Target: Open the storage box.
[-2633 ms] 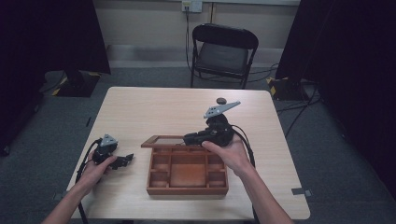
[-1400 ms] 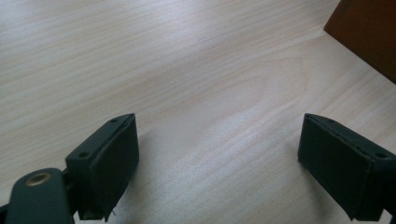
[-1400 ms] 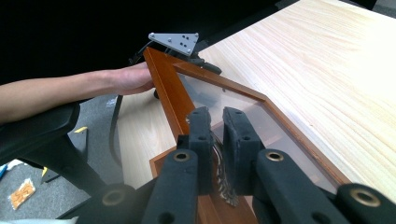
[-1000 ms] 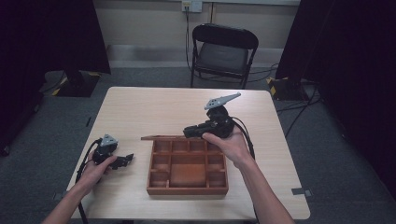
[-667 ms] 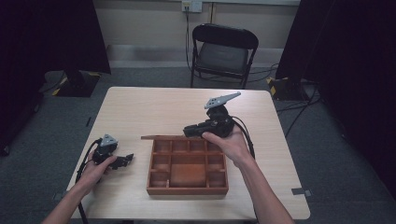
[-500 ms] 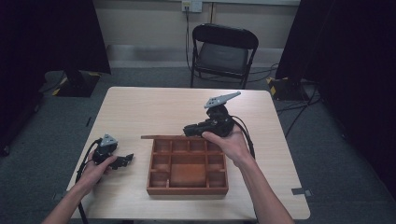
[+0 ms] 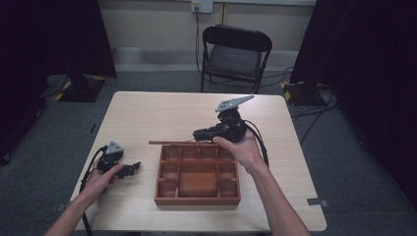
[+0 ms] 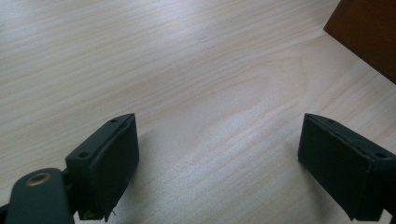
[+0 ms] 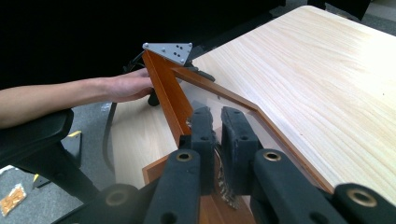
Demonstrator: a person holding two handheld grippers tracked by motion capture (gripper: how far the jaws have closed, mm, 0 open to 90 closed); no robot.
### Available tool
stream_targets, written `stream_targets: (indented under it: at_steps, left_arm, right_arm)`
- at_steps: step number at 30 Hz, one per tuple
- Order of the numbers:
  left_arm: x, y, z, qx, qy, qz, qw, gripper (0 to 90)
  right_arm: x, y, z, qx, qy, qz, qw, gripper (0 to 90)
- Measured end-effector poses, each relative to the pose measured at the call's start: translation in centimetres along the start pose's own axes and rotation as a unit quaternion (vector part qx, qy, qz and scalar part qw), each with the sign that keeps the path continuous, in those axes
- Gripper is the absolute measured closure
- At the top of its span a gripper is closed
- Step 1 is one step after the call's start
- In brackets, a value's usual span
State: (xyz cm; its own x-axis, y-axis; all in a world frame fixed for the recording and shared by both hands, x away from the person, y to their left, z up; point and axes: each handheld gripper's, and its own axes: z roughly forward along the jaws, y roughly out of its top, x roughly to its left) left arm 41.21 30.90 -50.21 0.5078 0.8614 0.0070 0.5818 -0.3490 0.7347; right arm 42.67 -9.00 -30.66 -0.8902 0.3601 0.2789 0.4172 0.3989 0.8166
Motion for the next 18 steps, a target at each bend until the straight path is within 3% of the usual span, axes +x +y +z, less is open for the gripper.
stream_targets:
  at_steps: [18]
  left_arm:
    - [0.0,0.0,0.0,0.0,0.0,0.0,1.0,12.0]
  right_arm:
    - [-0.08,0.1,0.0,0.0,0.0,-0.003,1.0,84.1]
